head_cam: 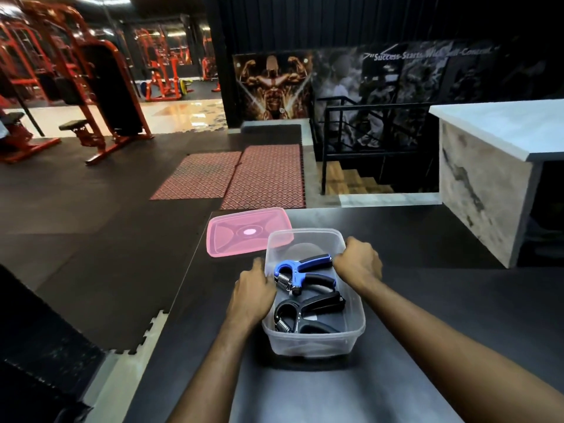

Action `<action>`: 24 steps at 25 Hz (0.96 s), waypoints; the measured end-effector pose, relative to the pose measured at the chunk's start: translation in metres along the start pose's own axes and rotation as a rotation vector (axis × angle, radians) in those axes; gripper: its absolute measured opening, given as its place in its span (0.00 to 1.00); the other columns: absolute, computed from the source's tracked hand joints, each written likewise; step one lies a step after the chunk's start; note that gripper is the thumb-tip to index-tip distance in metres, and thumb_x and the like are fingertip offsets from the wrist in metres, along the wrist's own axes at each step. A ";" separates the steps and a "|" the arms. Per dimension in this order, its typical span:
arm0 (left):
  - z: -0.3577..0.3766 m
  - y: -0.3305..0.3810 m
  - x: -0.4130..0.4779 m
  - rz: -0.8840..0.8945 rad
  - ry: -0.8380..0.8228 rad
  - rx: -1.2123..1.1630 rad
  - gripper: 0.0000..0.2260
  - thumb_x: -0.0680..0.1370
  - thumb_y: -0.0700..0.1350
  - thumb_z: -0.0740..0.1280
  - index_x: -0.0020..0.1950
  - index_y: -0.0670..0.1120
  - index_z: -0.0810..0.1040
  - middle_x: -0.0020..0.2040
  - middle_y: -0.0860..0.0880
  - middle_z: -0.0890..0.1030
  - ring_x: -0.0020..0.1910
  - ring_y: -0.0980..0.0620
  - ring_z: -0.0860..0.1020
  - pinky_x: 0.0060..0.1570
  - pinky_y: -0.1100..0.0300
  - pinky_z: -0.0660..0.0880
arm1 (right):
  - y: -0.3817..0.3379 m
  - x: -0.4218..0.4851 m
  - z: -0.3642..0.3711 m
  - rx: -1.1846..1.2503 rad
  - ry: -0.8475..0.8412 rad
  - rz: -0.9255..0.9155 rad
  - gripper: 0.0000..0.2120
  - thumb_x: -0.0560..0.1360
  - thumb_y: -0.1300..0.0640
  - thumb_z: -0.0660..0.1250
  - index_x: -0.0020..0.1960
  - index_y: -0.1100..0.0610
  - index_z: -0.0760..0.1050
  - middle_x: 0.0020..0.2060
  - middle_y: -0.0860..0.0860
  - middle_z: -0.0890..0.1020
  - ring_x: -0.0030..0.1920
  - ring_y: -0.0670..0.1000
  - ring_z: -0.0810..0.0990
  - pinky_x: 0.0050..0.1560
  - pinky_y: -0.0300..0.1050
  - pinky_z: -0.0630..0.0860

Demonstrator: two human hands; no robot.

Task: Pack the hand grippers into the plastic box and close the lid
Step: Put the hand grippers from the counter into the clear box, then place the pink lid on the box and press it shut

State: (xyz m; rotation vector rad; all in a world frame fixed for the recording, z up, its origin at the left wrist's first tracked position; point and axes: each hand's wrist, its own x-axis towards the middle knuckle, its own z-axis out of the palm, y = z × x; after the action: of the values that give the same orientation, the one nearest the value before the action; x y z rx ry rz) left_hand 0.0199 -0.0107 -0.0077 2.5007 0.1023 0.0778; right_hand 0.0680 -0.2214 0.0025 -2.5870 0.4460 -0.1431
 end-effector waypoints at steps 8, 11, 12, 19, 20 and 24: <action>-0.039 -0.046 0.033 -0.060 0.184 0.044 0.14 0.81 0.54 0.55 0.46 0.46 0.73 0.47 0.36 0.81 0.50 0.32 0.78 0.45 0.48 0.73 | -0.078 0.029 0.021 0.136 0.110 -0.285 0.17 0.70 0.57 0.67 0.58 0.53 0.81 0.52 0.56 0.85 0.56 0.61 0.80 0.56 0.50 0.76; -0.066 -0.081 0.056 -0.084 0.209 0.039 0.13 0.80 0.52 0.57 0.47 0.45 0.75 0.46 0.37 0.81 0.49 0.33 0.78 0.43 0.49 0.73 | -0.123 0.039 0.049 0.161 0.018 -0.325 0.12 0.68 0.56 0.67 0.51 0.52 0.82 0.47 0.51 0.87 0.51 0.57 0.83 0.51 0.48 0.80; -0.076 -0.095 0.063 -0.094 0.211 0.032 0.12 0.80 0.52 0.57 0.46 0.46 0.75 0.45 0.37 0.81 0.48 0.33 0.78 0.43 0.49 0.73 | -0.140 0.041 0.059 0.137 -0.008 -0.343 0.11 0.68 0.55 0.67 0.48 0.53 0.82 0.46 0.51 0.87 0.49 0.57 0.84 0.50 0.48 0.80; -0.112 -0.176 0.107 -0.070 0.149 0.024 0.11 0.79 0.52 0.58 0.46 0.47 0.75 0.44 0.39 0.82 0.47 0.35 0.79 0.41 0.51 0.73 | -0.221 0.051 0.144 -0.319 -0.295 -0.374 0.14 0.67 0.58 0.68 0.52 0.53 0.82 0.53 0.54 0.84 0.53 0.57 0.83 0.52 0.46 0.80; -0.114 -0.183 0.112 -0.062 0.135 0.021 0.11 0.79 0.52 0.58 0.47 0.47 0.75 0.44 0.39 0.82 0.47 0.35 0.79 0.41 0.51 0.74 | -0.225 0.050 0.152 -0.401 -0.314 -0.372 0.15 0.69 0.59 0.67 0.55 0.54 0.81 0.55 0.55 0.83 0.55 0.58 0.82 0.54 0.47 0.79; -0.115 -0.202 0.127 -0.050 0.082 0.010 0.11 0.78 0.52 0.58 0.50 0.49 0.76 0.45 0.41 0.83 0.47 0.37 0.80 0.44 0.50 0.77 | -0.227 0.053 0.175 -0.577 -0.369 -0.344 0.17 0.73 0.57 0.66 0.62 0.56 0.75 0.62 0.56 0.78 0.62 0.58 0.78 0.59 0.51 0.74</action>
State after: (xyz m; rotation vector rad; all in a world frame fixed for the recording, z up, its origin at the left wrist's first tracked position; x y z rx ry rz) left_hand 0.1255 0.2312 -0.0321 2.5036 0.1994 0.1601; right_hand 0.2143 0.0277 -0.0351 -3.1380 -0.1214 0.3995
